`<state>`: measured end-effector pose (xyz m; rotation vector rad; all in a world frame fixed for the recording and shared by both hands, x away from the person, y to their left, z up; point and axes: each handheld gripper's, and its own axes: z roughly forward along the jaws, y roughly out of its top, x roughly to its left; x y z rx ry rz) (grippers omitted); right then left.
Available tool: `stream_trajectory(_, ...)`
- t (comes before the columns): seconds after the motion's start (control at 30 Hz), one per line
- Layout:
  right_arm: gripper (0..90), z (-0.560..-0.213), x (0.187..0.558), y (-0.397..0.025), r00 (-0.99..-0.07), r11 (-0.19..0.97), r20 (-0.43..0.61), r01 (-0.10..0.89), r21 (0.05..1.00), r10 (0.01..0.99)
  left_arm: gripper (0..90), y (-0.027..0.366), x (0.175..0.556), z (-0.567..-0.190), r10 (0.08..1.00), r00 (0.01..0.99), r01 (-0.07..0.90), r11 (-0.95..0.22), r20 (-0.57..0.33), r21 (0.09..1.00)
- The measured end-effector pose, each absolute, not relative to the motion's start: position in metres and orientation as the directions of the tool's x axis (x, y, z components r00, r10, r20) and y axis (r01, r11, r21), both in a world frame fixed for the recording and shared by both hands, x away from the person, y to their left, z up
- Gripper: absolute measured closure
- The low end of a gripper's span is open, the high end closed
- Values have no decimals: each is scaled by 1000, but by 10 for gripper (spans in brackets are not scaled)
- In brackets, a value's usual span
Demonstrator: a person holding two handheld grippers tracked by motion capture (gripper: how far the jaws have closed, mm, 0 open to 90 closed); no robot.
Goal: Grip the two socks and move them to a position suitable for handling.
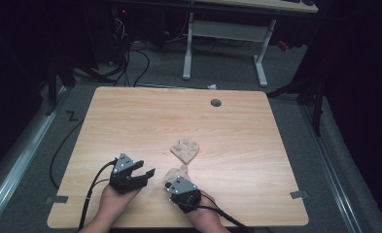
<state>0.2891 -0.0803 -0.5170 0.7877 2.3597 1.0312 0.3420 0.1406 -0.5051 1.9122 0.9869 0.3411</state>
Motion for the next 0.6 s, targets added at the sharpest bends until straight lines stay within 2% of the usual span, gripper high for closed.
stream_trajectory(0.03, 900, -516, 289, -82, -737, 552, -163, 321, 769, 656, 431, 141, 342, -505, 753, 639, 496, -248, -156, 832)
stream_trajectory(0.07, 862, -515, 290, -82, -738, 544, -156, 321, 775, 657, 431, 141, 342, -505, 754, 638, 497, -248, -157, 832)
stream_trajectory(0.13, 670, -514, 289, -81, -750, 535, -141, 314, 784, 646, 431, 140, 342, -505, 754, 638, 498, -248, -156, 831)
stream_trajectory(0.2, 545, -515, 289, -77, -747, 539, -150, 311, 783, 648, 431, 140, 342, -506, 755, 637, 499, -250, -156, 829)
stream_trajectory(0.3, 482, -519, 291, -72, -722, 577, -216, 298, 760, 657, 431, 139, 342, -506, 755, 638, 498, -253, -153, 829)
stream_trajectory(0.4, 521, -523, 299, -74, -717, 584, -202, 336, 739, 668, 431, 140, 342, -506, 755, 638, 500, -253, -154, 828)
stream_trajectory(0.6, 808, -527, 306, -79, -718, 570, -148, 391, 722, 680, 431, 143, 341, -507, 758, 632, 505, -249, -158, 826)
